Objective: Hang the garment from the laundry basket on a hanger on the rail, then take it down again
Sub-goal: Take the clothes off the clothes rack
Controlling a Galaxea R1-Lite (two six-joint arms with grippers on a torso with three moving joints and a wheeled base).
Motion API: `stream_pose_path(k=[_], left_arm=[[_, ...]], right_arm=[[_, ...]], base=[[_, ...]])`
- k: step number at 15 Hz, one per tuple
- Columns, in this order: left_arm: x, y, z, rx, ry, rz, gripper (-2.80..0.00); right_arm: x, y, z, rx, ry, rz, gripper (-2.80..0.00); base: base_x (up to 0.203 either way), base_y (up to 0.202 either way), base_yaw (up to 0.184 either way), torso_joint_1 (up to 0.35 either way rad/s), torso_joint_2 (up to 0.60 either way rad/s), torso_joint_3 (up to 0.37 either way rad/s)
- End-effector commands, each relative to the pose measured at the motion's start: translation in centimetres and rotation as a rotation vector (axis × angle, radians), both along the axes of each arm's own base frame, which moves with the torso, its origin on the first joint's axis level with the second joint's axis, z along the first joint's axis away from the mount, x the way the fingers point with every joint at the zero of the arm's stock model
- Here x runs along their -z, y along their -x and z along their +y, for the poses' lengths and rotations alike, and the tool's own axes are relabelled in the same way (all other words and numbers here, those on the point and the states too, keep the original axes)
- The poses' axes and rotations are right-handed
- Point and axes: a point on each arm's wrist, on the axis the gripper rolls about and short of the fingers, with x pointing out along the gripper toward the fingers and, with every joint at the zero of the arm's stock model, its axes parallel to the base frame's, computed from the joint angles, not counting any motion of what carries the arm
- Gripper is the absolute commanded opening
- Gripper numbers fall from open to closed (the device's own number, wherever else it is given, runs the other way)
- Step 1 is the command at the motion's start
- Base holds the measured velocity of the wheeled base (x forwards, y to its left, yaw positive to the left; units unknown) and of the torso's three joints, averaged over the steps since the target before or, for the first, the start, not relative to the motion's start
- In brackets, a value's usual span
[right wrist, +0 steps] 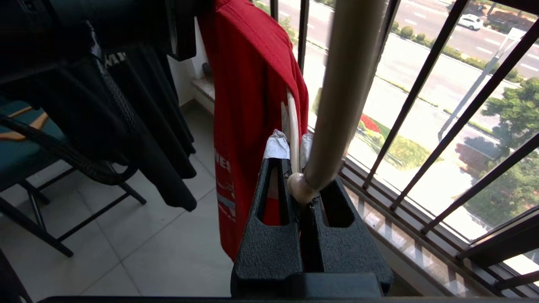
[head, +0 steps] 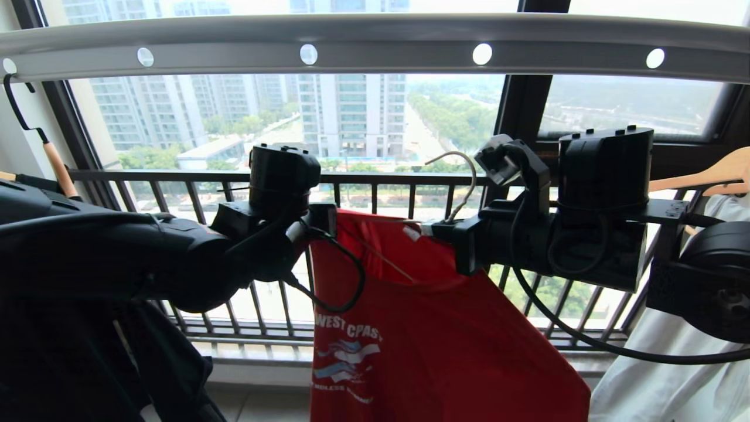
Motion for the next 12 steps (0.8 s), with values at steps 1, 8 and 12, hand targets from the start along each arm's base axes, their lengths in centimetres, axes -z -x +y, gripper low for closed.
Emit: stream_pose_path(k=[1,8,12], left_arm=[[2.8,-3.8,0.1,-0.067,0.028,0.021,-2.80],[6.8,-8.7,-0.2,-0.054,0.270,-0.049,-2.80],[6.7,-6.8,-0.2,0.036,0.281,0.001,-2.80]], right_arm=[[0.2,-0.1,0.1,-0.002,0.002,0.004,-2.80],[0.2,-0.1,0.1,-0.002,0.002,0.004,-2.80],[0.2,-0.3,0.1,0.021,0.005,0.002,-2.80]], base=[[0.000,0.000,0.000,0.000,0.00,0.000],[0.000,0.000,0.000,0.000,0.00,0.000],[0.000,0.000,0.000,0.000,0.00,0.000]])
